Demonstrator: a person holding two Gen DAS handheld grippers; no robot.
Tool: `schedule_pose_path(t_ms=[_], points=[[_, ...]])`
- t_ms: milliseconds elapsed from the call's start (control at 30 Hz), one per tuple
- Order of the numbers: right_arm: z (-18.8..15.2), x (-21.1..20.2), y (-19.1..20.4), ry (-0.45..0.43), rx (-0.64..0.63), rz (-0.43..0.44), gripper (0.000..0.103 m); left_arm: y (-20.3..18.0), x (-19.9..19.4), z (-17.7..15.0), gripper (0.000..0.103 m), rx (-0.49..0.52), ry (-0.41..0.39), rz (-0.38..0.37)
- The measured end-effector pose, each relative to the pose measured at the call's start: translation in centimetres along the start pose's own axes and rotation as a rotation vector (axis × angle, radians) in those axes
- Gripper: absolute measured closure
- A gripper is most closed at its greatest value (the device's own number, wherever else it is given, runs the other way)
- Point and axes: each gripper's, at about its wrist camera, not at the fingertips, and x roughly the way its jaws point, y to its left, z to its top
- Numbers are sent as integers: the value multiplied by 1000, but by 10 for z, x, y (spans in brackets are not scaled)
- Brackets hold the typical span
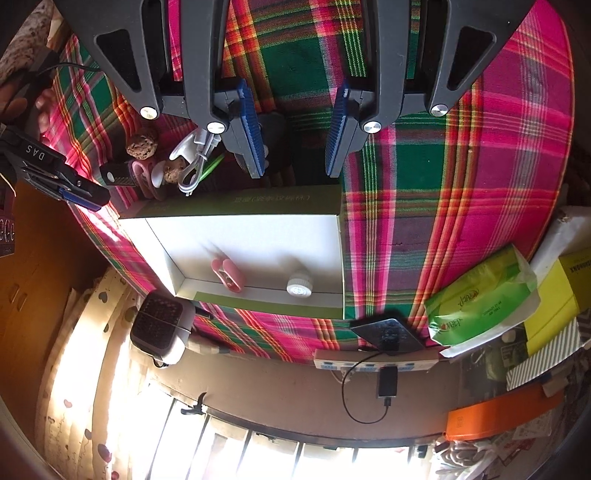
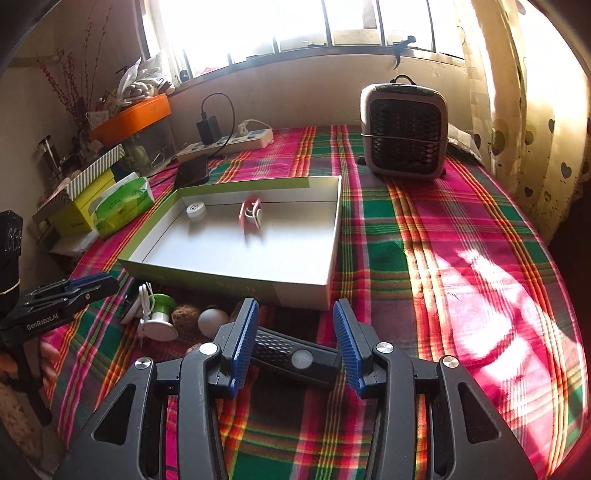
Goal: Organize objects
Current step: 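Withdraw both tools and lower the right tool onto the black remote, then close the right tool on the black remote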
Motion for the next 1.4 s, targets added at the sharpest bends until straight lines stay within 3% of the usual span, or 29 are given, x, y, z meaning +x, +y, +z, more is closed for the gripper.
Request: schedule_pose_path(t_ms=[200,700,1067,1267,1400], points=[[-6,0,-10,6,-12,87,59,0,0,-11,71,0,15,-12],[-21,10,-26,66,19,202,55,-5,3,-19,71,5,32,-26],[-39,-1,-3,108,-111,240,55,-5,6,-20,71,-2,40,-19],[-39,2,9,103,-210,139,55,-4,7,-19,71,-3,44,-20],[-36,10,15,124,-242,134,54,-4,8,-19,70,-1,49,-20]])
